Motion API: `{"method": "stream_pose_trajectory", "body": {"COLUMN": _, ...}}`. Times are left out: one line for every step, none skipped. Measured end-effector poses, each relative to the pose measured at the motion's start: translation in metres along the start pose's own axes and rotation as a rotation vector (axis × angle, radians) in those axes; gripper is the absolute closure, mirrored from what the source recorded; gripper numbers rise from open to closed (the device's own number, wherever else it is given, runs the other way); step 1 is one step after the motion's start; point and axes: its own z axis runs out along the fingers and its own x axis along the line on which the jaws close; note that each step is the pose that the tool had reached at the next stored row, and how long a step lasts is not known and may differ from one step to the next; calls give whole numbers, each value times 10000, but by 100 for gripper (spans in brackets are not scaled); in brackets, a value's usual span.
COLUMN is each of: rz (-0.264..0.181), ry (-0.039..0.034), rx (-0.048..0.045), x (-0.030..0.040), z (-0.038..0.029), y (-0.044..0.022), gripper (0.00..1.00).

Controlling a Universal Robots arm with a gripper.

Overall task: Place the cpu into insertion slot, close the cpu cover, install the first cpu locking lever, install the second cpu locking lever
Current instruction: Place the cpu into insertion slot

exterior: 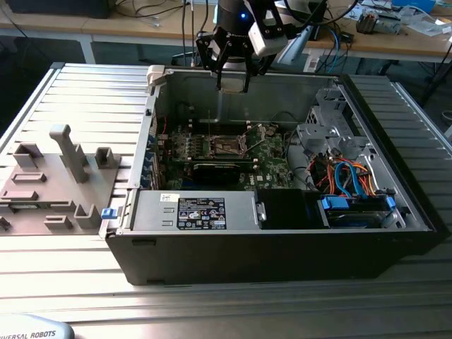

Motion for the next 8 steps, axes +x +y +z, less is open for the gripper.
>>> {"method": "stream_pose_trajectory", "body": {"rz": 9, "ry": -1, "rx": 1, "x": 0, "z": 0, "y": 0, "gripper": 46}}
{"method": "stream_pose_trajectory", "body": {"rz": 20, "ry": -2, "rx": 2, "x": 0, "z": 0, "y": 0, "gripper": 46}}
{"method": "stream_pose_trajectory", "body": {"rz": 45, "ry": -4, "rx": 5, "x": 0, "z": 0, "y": 0, "gripper": 46}}
{"method": "stream_pose_trajectory", "body": {"rz": 59, "ry": -6, "rx": 7, "x": 0, "z": 0, "y": 0, "gripper": 46}}
{"method": "stream_pose_trajectory", "body": {"rz": 77, "ry": -7, "rx": 9, "x": 0, "z": 0, "y": 0, "gripper": 46}}
{"method": "stream_pose_trajectory", "body": {"rz": 92, "ry": -8, "rx": 11, "x": 0, "z": 0, "y": 0, "gripper": 46}}
{"method": "stream_pose_trajectory", "body": {"rz": 105, "ry": -10, "rx": 12, "x": 0, "z": 0, "y": 0, "gripper": 46}}
{"method": "stream_pose_trajectory", "body": {"rz": 113, "ry": -10, "rx": 13, "x": 0, "z": 0, "y": 0, "gripper": 46}}
